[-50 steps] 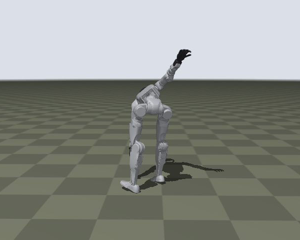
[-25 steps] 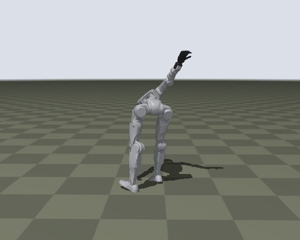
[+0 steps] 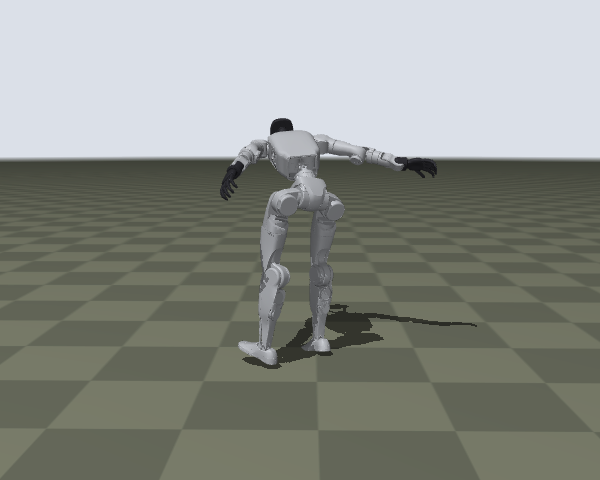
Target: In place motions
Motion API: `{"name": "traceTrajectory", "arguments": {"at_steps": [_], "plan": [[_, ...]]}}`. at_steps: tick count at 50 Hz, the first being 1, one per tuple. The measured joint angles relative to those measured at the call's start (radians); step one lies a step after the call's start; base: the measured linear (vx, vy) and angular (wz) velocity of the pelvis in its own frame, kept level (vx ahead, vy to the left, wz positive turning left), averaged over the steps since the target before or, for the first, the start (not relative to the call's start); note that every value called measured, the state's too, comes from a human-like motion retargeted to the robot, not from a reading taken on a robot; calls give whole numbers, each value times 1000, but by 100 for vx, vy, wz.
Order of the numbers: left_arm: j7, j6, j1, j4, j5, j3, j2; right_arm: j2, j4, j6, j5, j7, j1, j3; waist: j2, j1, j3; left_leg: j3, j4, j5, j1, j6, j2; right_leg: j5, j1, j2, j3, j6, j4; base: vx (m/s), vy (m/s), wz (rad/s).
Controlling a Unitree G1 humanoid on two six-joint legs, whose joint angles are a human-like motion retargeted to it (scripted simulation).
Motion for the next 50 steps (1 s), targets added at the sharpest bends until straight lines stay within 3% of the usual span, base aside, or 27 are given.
{"name": "traceTrajectory", "arguments": {"at_steps": [5, 10, 17, 27, 33, 40, 45, 50], "plan": [[48, 5, 108, 111, -20, 20, 75, -1, -16, 33, -54, 14, 1, 48, 132, 193, 0, -68, 0, 28, 107, -5, -20, -38, 188, -70, -125, 11, 1, 45, -31, 114], [86, 3, 123, 96, 76, 49, 196, 32, -55, 46, -79, 66, 16, -13, 285, 380, 0, -158, 2, 55, 190, -25, -49, -98, 367, -143, -278, 28, 22, 56, -29, 146], [84, 7, 145, 128, 56, 237, 277, 44, -107, 49, -57, 145, -99, 66, 378, 548, 0, -272, 14, 82, 191, -54, -86, -164, 479, -182, -404, 27, 47, 41, -31, 121], [152, -50, 79, 200, -68, 345, 228, -21, -144, 49, -2, 211, -290, 49, 486, 830, 0, -390, 4, 151, 22, -85, -117, -236, 374, -214, -501, 30, 148, 13, -44, 85], [170, -65, -24, 215, -126, 357, 198, -59, -171, 53, 61, 226, -357, -26, 508, 1009, 0, -443, -18, 204, -121, -107, -153, -309, 227, -245, -514, 25, 274, 13, -55, 84], [199, -91, -149, 241, -288, 344, 249, -137, -218, 64, 104, 216, -391, -145, 508, 1215, 0, -475, -46, 258, -298, -145, -199, -390, 28, -276, -460, 44, 430, 16, -49, 89], [251, -122, -207, 236, -364, 330, 241, -188, -234, 80, 117, 285, -382, -206, 508, 1296, 0, -473, -61, 283, -388, -170, -224, -429, -85, -289, -402, 58, 513, 20, -29, 78], [207, -108, -255, 251, -435, 312, 206, -237, -242, 85, 117, 321, -355, -281, 508, 1379, 0, -477, -60, 299, -473, -170, -248, -452, -194, -288, -352, 62, 579, 14, -26, 54]]}}
